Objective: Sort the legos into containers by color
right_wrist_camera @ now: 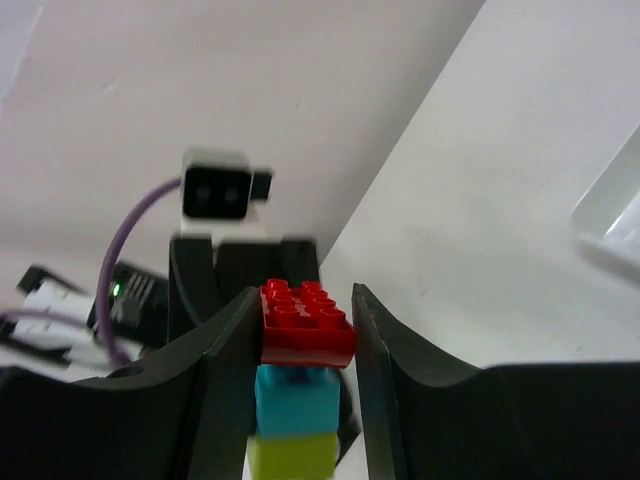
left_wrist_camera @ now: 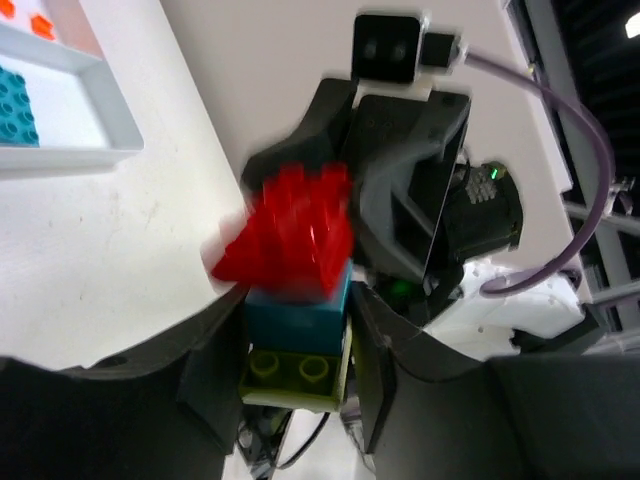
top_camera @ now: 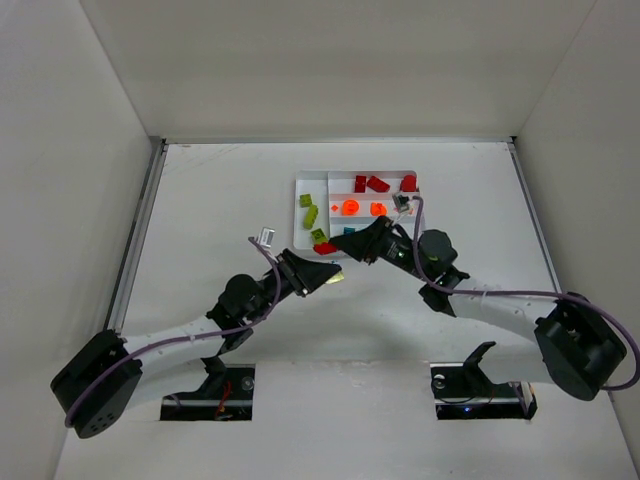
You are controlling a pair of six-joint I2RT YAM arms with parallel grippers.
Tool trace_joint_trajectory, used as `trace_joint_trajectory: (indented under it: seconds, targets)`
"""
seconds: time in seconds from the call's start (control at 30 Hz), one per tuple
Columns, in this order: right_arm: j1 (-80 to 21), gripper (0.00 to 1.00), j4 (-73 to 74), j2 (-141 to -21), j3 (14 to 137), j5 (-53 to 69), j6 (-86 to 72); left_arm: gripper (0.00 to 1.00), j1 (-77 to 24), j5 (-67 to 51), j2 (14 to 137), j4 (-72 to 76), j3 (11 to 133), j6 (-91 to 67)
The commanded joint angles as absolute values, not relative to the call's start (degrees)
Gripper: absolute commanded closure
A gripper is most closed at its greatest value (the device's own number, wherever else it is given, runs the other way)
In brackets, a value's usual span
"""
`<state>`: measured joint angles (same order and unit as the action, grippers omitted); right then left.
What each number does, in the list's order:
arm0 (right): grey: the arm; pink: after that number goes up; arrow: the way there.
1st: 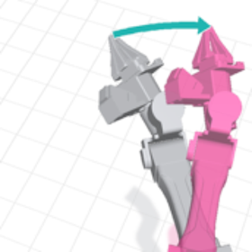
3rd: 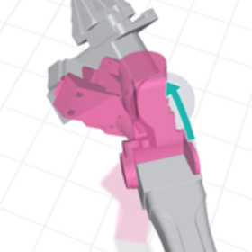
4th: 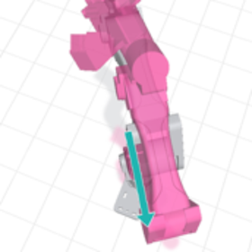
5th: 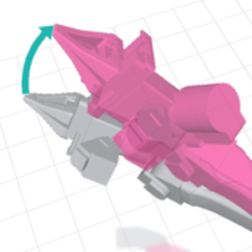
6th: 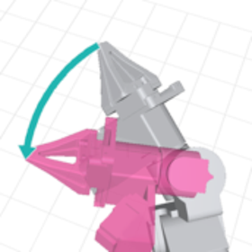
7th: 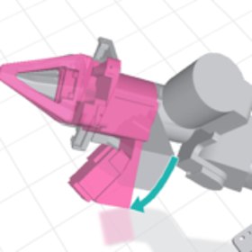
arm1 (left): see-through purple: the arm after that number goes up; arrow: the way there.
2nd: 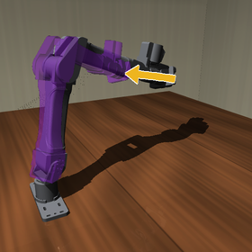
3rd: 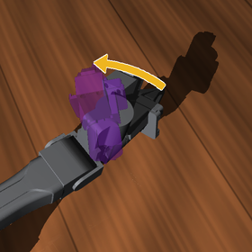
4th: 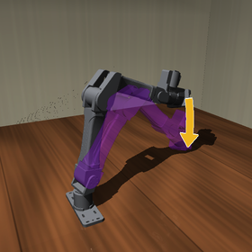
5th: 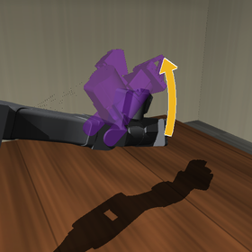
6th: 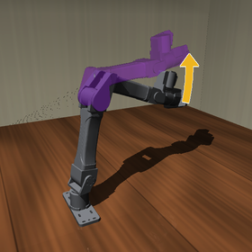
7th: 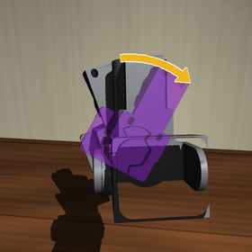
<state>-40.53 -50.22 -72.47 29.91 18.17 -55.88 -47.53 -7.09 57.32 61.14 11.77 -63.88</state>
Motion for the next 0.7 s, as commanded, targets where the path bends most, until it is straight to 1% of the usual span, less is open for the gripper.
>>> trace_joint_trajectory:
  seconds: [0.0,0.23,0.33,0.5,0.67]
  targets:
    - [-37.0,0.67,-51.9,-71.6,36.6,11.6,-51.9,0.79,-49.0,-13.6,58.7,57.9,11.6,-60.6]
    - [-34.8,0.67,-51.1,-75.8,40.4,11.6,-51.1,0.79,-48.1,-15.7,62.8,58.5,12.4,-59.2]
    - [-32.7,0.66,-50.6,-79.3,42.1,11.2,-50.3,0.79,-46.5,-16.3,62.1,57.9,12.6,-59.0]
    - [-26.3,0.65,-47.6,-88.4,46.4,6.9,-49.0,0.78,-40.3,-17.4,58.1,54.2,12.5,-59.2]
    - [-21.9,0.65,-41.1,-101.3,58.0,5.0,-49.0,0.77,-34.3,-17.8,55.4,48.6,13.4,-58.2]
